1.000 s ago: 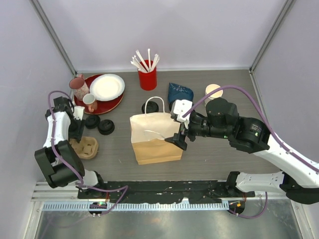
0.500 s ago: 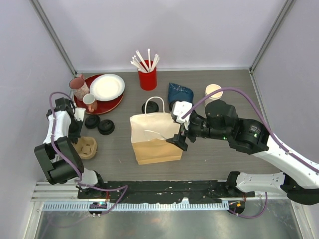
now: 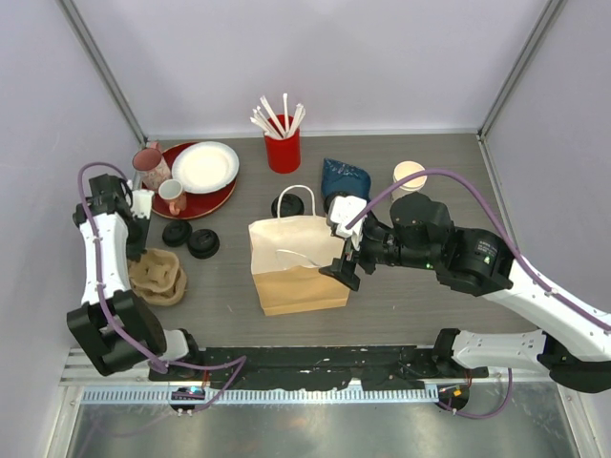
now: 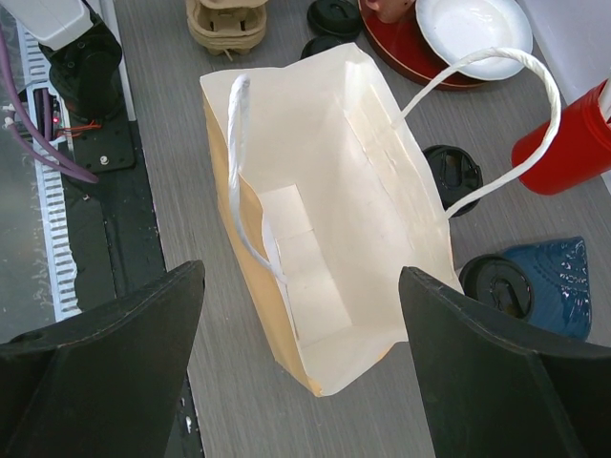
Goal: Pack the takeout coffee
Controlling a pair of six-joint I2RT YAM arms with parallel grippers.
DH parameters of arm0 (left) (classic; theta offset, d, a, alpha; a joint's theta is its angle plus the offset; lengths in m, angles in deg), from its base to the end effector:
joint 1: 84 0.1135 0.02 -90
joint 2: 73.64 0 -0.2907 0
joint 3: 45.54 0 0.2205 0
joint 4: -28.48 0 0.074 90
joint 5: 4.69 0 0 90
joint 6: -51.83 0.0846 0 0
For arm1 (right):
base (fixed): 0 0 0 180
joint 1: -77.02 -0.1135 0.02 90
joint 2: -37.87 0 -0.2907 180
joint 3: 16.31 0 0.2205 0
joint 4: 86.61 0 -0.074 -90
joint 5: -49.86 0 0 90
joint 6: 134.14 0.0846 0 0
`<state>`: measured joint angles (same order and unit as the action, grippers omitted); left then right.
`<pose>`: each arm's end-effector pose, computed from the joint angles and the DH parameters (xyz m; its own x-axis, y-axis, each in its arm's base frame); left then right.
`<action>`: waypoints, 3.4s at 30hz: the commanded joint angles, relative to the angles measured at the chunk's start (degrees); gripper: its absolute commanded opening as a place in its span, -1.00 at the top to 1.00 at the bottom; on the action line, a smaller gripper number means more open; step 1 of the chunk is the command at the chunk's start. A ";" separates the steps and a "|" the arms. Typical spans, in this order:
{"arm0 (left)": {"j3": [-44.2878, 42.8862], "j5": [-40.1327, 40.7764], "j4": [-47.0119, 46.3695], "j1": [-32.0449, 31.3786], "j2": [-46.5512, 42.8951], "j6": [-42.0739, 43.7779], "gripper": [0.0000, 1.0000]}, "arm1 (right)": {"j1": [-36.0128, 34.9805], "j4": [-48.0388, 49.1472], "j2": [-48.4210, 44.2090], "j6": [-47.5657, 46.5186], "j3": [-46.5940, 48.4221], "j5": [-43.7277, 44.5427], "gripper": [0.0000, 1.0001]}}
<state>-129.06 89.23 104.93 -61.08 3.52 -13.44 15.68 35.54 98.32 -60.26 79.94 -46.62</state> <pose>0.2082 0.0943 0.2724 -0.9581 0.0480 -0.2824 -0.0101 0.9796 0.2008 0.0885 0.1818 0.4360 0.0830 -0.4233 -0.9022 -0.9358 0.2782 -0.2166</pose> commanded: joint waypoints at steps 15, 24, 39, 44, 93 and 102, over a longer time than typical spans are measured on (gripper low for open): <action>-32.72 -19.75 8.86 -8.75 -4.84 -21.38 1.00 | -0.18 12.00 6.60 13.21 13.57 18.20 -0.63; -40.39 -14.38 4.30 -25.55 -3.95 -35.87 1.00 | -0.18 13.67 26.98 23.15 34.47 25.29 -0.28; -37.48 -13.42 0.59 -28.89 -6.85 -42.40 1.00 | -0.53 13.50 43.00 25.35 44.34 27.40 -0.17; -38.10 -15.61 0.77 -28.89 -7.03 -43.27 1.00 | -0.62 14.64 44.23 24.47 45.04 28.45 0.06; -33.91 -30.80 1.48 -33.87 -5.45 -19.21 -0.38 | 1.22 -0.65 9.61 33.61 24.23 28.63 0.98; -28.70 -34.86 1.74 -48.04 -1.41 -5.05 -0.57 | 14.82 -1.79 3.89 35.98 16.57 16.89 0.99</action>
<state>-157.65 59.51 107.90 -104.75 2.54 -26.34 24.10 33.18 103.30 -26.34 98.61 -21.44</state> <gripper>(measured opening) 0.775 0.046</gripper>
